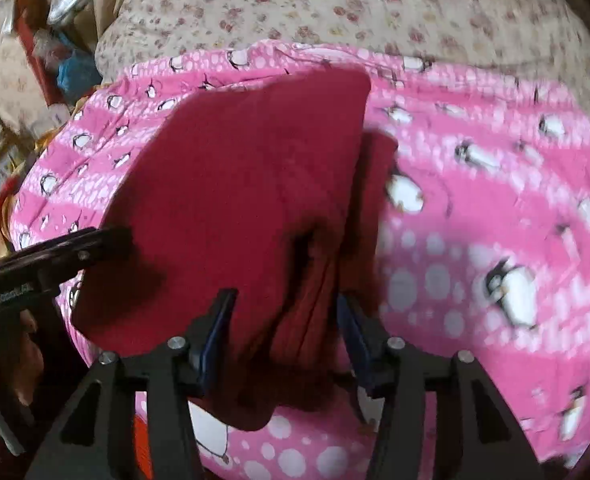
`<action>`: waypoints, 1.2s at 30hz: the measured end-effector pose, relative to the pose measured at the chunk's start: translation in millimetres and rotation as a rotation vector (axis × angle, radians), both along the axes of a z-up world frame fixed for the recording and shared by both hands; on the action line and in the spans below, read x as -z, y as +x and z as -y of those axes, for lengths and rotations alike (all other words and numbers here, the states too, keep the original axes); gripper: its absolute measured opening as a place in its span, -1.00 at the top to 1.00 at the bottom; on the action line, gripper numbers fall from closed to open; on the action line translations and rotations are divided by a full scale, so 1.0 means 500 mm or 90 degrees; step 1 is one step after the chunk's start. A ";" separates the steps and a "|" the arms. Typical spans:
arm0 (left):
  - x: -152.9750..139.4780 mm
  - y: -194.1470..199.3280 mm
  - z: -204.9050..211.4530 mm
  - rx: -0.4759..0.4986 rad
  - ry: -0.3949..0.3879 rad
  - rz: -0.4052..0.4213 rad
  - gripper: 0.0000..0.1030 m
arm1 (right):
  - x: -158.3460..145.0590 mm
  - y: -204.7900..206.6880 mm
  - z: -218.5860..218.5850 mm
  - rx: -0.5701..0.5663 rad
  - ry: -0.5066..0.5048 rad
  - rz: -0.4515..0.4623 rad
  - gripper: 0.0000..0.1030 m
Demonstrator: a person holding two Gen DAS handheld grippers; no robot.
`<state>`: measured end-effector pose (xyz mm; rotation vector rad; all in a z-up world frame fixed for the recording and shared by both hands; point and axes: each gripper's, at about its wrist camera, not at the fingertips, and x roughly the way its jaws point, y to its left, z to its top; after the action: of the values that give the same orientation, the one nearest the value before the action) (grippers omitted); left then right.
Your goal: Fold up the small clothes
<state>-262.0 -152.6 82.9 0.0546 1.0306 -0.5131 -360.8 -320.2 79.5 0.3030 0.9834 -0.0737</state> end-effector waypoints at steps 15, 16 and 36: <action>-0.087 -0.042 -0.006 -0.027 0.034 0.133 0.03 | -0.131 -0.056 -0.010 0.062 -0.031 0.079 -0.53; -0.092 -0.044 -0.006 -0.026 0.035 0.141 0.03 | -0.134 -0.057 -0.010 0.067 -0.031 0.081 -0.55; -0.116 -0.056 -0.003 -0.028 0.036 0.154 0.03 | -0.132 -0.047 -0.025 0.071 -0.033 0.077 -0.60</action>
<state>-290.1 -150.9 141.1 0.1403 0.8068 -0.4256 -384.3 -307.8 145.5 0.3107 0.8428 -0.1811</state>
